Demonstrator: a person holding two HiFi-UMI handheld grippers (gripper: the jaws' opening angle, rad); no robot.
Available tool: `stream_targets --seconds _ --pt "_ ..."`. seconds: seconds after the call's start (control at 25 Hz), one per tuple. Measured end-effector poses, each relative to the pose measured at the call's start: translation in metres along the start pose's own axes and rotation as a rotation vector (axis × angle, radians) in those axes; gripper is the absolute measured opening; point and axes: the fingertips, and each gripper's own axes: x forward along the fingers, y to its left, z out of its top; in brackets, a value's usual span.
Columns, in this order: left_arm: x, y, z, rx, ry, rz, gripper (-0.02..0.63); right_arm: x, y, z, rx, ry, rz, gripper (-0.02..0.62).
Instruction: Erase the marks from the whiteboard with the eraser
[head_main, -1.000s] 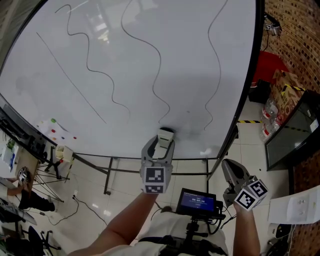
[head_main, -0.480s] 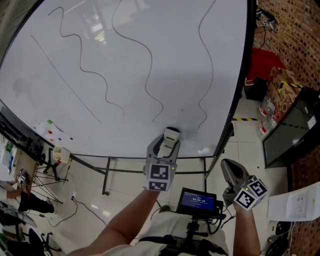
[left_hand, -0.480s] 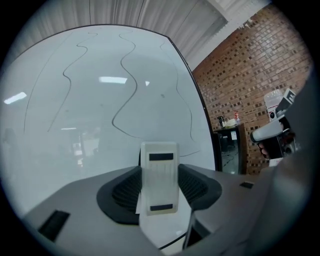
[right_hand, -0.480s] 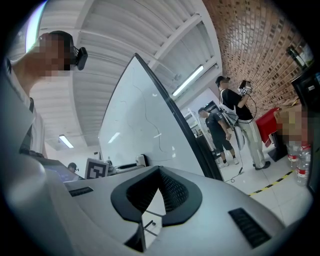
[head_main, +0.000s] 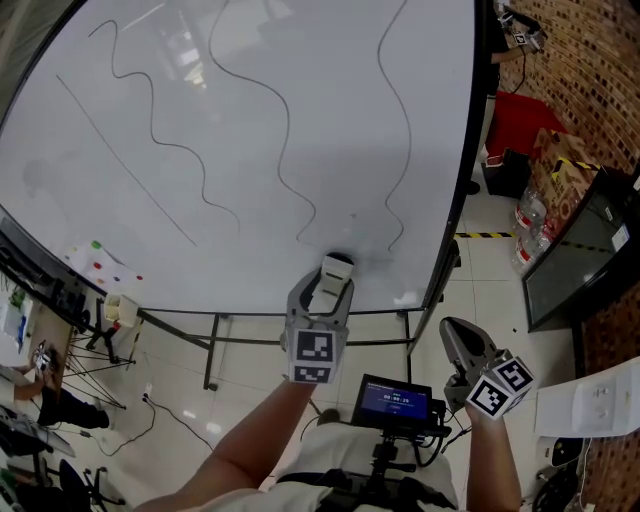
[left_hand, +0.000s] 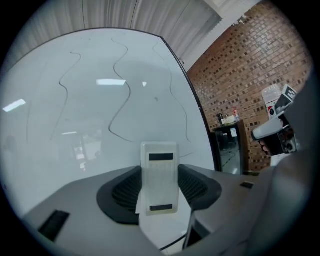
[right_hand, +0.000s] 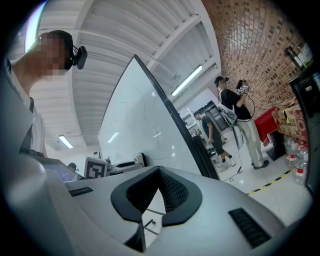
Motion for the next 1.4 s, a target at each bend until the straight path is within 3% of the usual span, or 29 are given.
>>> stream_targets --seconds 0.08,0.52,1.08,1.24,1.32,1.4 --pt "-0.002 0.007 0.0 -0.006 -0.006 0.029 0.259 -0.004 -0.002 -0.001 0.003 0.0 -0.003 0.008" --pt "0.014 -0.002 -0.01 -0.03 0.017 0.026 0.259 0.002 -0.011 0.006 -0.036 0.006 0.014 0.008" --pt "0.03 -0.037 -0.014 -0.015 0.04 -0.063 0.259 0.007 -0.022 -0.003 -0.001 0.027 0.021 0.008" --pt "0.03 -0.045 -0.017 0.004 0.063 -0.138 0.259 0.011 -0.02 -0.006 0.003 0.031 0.033 0.007" --pt "0.025 -0.041 -0.017 0.01 0.052 -0.11 0.259 0.011 -0.02 -0.007 0.006 0.03 0.038 0.006" --pt "0.018 -0.027 -0.014 0.004 0.026 -0.027 0.259 0.012 -0.021 -0.007 0.009 0.028 0.041 0.008"
